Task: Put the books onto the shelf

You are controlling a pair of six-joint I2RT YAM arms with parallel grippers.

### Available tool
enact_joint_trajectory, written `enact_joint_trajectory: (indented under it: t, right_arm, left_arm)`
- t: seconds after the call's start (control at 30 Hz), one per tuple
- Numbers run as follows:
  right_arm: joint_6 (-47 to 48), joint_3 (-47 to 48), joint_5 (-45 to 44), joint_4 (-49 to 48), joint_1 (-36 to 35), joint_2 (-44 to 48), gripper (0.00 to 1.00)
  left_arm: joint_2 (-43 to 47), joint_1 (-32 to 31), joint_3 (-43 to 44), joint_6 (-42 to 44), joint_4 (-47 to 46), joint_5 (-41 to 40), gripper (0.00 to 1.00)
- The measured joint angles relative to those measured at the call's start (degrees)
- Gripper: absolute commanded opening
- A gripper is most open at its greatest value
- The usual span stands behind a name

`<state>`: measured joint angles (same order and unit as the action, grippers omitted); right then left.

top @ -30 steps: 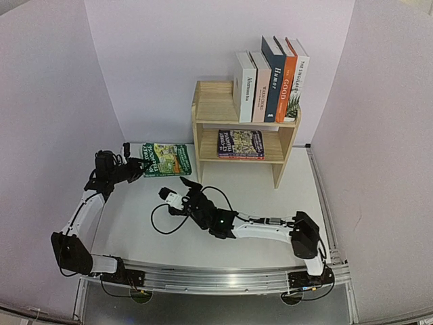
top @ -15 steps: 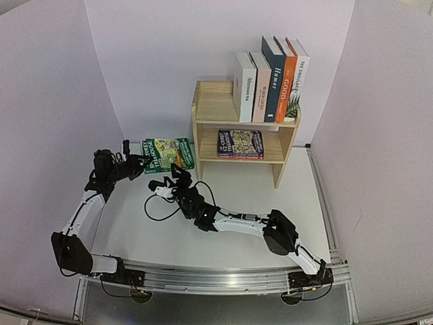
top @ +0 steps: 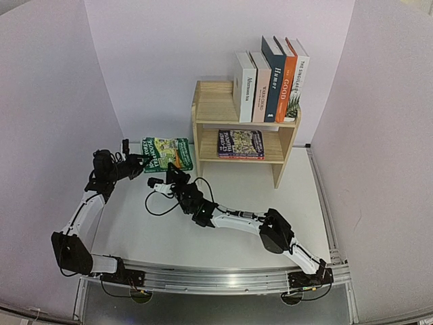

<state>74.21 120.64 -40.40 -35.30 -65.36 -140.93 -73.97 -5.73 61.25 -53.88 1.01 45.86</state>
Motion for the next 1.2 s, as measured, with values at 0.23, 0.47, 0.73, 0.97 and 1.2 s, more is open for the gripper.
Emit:
enact_joint_trajectory:
  t: [0.23, 0.47, 0.73, 0.97, 1.2]
  right_arm:
    - [2.82, -0.93, -0.44, -0.18, -0.09, -0.16, 0.0]
    - [-0.85, -11.93, -2.21, 2.79, -1.0, 7.54, 0.0]
    - [-20.88, -19.16, 0.14, 32.64, -1.56, 20.9, 0.0]
    - [-40.6, -19.52, 5.06, 59.93, -1.6, 30.82, 0.0]
    - [-47.95, -18.78, 3.91, 76.88, -1.67, 38.42, 0.0]
  left_arm:
    - [0.11, 0.16, -1.25, 0.05, -0.72, -0.21, 0.11]
    - [0.55, -0.34, -2.86, 0.72, -1.31, 0.58, 1.0]
    - [7.25, 2.63, -4.06, 11.5, 1.37, -3.04, 1.0]
    - [11.04, 3.27, -4.84, 23.22, 5.1, -11.54, 1.0]
    - [11.04, 3.27, -11.76, 28.69, 6.71, -16.11, 1.0]
